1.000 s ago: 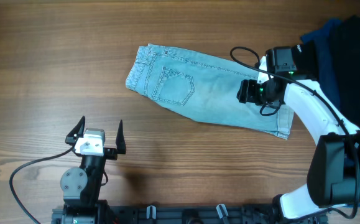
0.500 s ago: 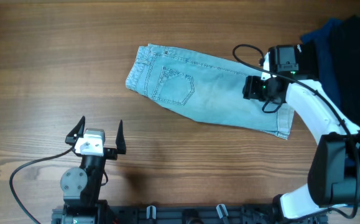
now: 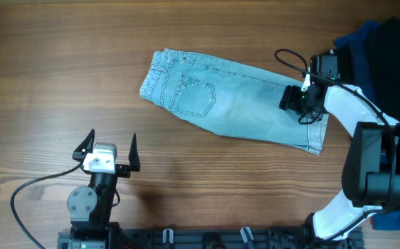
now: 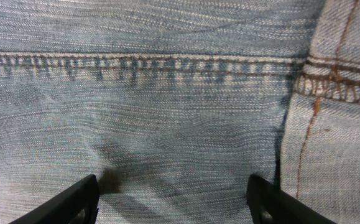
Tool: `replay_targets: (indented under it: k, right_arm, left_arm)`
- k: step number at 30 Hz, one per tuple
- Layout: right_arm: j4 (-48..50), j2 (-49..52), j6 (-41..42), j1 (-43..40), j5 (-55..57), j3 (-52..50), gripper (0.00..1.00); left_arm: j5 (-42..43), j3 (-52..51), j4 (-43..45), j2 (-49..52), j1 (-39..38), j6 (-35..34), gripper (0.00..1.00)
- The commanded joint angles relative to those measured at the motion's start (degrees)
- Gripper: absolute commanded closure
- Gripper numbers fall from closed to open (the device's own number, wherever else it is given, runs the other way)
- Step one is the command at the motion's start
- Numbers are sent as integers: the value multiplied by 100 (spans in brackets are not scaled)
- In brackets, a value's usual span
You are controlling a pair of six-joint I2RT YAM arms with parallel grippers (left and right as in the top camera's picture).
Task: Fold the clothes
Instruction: 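Grasp the jeans' right end with right gripper, left end with left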
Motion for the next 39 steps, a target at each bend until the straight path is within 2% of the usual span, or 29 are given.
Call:
replay_targets:
  k: [1, 5, 6, 8, 10, 12, 16, 17, 18, 20, 23, 25, 26, 28, 31, 32, 33, 34, 37, 39]
  right_arm:
    - [94, 398, 76, 7, -376, -52, 23]
    - [122, 398, 79, 7, -411, -52, 23]
    - [133, 398, 66, 7, -411, -52, 22]
    - [142, 398, 66, 7, -413, -52, 22]
    - [144, 398, 68, 7, -413, -52, 22]
    - [144, 398, 70, 7, -413, -52, 23]
    - [160, 398, 70, 7, -555, -52, 22]
    - [166, 398, 66, 7, -566, -52, 22]
    - [164, 398, 63, 7, -564, -52, 22]
    - [164, 398, 66, 7, -566, -52, 22]
    - [166, 398, 63, 7, -564, -52, 21]
    - [166, 398, 63, 7, -564, -52, 21]
    - [166, 398, 63, 7, -564, -52, 21]
    - [166, 398, 63, 7, -564, -52, 21]
    - [164, 398, 63, 7, -566, -52, 21]
    - [164, 398, 63, 7, -566, -52, 21]
    - [162, 398, 63, 7, -566, -52, 21]
    - [162, 398, 63, 7, -566, -52, 21]
    - [164, 398, 66, 7, -680, -52, 21]
    - [160, 398, 61, 7, -675, -52, 21]
  left_arm:
    - [90, -44, 13, -9, 33, 109, 0]
    - [24, -44, 92, -9, 33, 109, 0]
    - [328, -44, 450, -9, 33, 107, 0]
    - [660, 44, 601, -7, 33, -4, 0]
    - [662, 326, 590, 52, 33, -400, 0]
    - [664, 968, 538, 479, 33, -481, 0]
    - [992, 2618, -46, 2599, 31, -503, 0]
    - [1036, 3195, -254, 3353, 31, -501, 0]
    - [1032, 4135, -686, 4531, -4, -498, 0]
    - [1008, 5403, -1401, 5864, -136, -479, 0]
    - [437, 7512, -2778, 8037, -507, -214, 0]
    - [-85, 8452, -3473, 9162, -809, 0, 0]
    - [-321, 8767, -3652, 9676, -949, 0, 0]
    - [-369, 8852, -3473, 10257, -1102, -2, 0]
    - [105, 8850, -3171, 10810, -1255, -24, 0]
    - [280, 8848, -3075, 10942, -1268, -22, 20]
    - [249, 8848, -3049, 11071, -1268, -24, 56]
    - [254, 8848, -3045, 11165, -1266, -26, 71]
    - [254, 8848, -3021, 11881, -1268, -46, 84]
    - [249, 8848, -3036, 12207, -1266, -149, 89]
